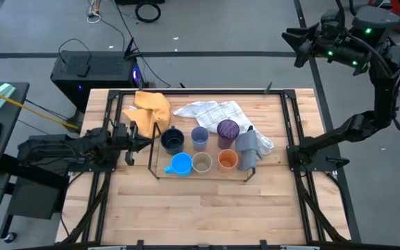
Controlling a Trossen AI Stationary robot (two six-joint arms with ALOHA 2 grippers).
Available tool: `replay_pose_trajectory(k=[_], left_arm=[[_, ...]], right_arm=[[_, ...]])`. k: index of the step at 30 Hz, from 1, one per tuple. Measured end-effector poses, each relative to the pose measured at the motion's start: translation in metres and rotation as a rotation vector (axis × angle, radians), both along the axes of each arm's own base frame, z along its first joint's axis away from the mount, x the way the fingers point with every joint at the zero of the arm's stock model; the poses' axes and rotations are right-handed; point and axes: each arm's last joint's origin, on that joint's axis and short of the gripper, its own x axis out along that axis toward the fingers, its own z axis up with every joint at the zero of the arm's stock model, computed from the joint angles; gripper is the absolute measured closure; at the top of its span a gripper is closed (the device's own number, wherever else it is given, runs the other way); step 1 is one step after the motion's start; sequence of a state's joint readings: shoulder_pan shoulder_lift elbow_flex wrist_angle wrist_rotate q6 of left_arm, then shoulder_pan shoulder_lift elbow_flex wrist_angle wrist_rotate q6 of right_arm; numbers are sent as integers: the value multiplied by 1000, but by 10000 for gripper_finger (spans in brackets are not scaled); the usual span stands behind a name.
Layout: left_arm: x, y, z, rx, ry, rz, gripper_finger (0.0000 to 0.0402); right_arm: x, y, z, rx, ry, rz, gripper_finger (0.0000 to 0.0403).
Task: Stack small to large cups/mugs on shelf
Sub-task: Return to Home Position
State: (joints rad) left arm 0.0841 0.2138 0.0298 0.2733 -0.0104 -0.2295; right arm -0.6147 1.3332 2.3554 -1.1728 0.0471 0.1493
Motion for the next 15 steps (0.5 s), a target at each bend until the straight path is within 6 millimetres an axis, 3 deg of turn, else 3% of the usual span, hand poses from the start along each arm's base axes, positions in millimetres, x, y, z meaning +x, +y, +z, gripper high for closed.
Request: replay_pose_trajectory(k=[3, 15], left_arm=[[-2, -1, 5, 0, -109, -25, 380], [-1, -1, 3, 11, -79, -23, 392]], right_arm=[[-4, 3, 1, -1, -10, -1, 266], [-7, 5, -1, 10, 12, 0, 266]])
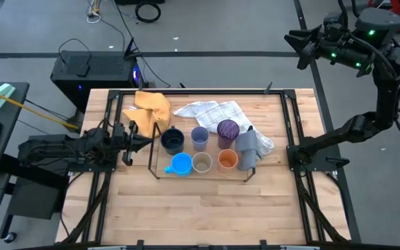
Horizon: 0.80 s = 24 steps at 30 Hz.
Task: Stack small to large cups/mugs on shelf
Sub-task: Return to Home Position
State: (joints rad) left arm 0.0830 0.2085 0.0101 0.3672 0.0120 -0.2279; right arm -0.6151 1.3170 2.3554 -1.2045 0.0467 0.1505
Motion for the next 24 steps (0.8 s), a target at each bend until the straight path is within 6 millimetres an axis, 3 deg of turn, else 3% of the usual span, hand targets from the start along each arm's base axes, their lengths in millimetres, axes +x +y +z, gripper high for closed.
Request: replay_pose_trajectory(k=[7, 18, 24], left_arm=[[1, 0, -3, 10, 36, 2, 365], [1, 0, -9, 21, 98, 1, 394], [1, 0, -9, 22, 98, 1, 376]], right_arm=[[-3, 2, 0, -10, 6, 2, 266], [-11, 7, 2, -21, -5, 3, 266], [-13, 10, 1, -23, 8, 19, 266]])
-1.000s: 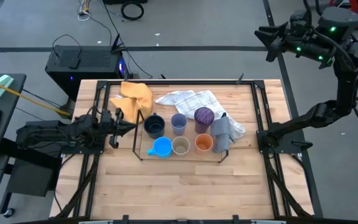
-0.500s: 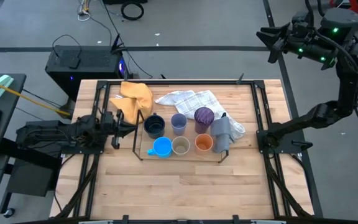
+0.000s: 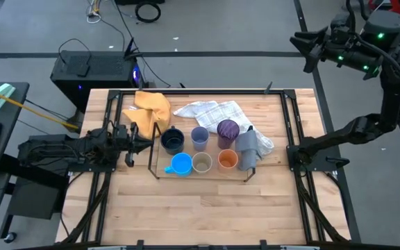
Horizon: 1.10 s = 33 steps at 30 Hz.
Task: Stack small to large cups/mugs on shelf
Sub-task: Return to Home Position
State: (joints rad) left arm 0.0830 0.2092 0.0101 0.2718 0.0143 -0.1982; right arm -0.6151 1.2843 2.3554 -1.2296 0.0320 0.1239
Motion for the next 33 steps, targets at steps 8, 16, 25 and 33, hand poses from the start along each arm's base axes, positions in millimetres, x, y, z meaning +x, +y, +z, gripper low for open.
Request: replay_pose_trajectory(k=[8, 16, 25, 33], left_arm=[[0, 0, 0, 0, 0, 1, 342], [0, 0, 0, 1, 0, 1, 333], [0, 0, 0, 0, 0, 1, 344], [0, 0, 0, 0, 0, 1, 342]], right_arm=[[-29, 21, 4, -102, -10, 21, 266], [-105, 75, -11, -85, -52, 31, 266], [-186, 127, -50, -142, -84, -131, 266], [-239, 160, -81, -470, -473, -176, 266]])
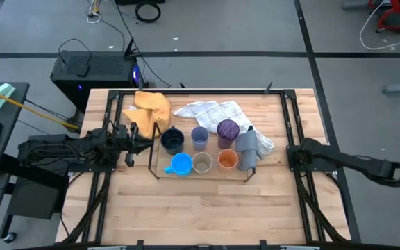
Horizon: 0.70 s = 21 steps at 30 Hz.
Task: Stack small to large cups/mugs on shelf
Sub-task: Return to Home Position
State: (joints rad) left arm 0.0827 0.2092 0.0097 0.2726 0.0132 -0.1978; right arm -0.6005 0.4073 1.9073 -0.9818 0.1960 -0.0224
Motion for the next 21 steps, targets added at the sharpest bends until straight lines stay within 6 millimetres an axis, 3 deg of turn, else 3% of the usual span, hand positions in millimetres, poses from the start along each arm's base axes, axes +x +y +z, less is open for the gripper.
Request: replay_pose_trajectory(k=[3, 11, 16, 21], left_arm=[[0, 0, 0, 0, 0, 0, 338], [0, 0, 0, 0, 0, 0, 339], [0, 0, 0, 0, 0, 0, 346], [0, 0, 0, 1, 0, 0, 349]], right_arm=[[17, -16, -10, -103, -53, 14, 266], [96, -82, -56, -138, -79, 187, 266], [147, -104, -93, -71, -105, 277, 266], [188, -113, -134, 14, -110, 316, 266]])
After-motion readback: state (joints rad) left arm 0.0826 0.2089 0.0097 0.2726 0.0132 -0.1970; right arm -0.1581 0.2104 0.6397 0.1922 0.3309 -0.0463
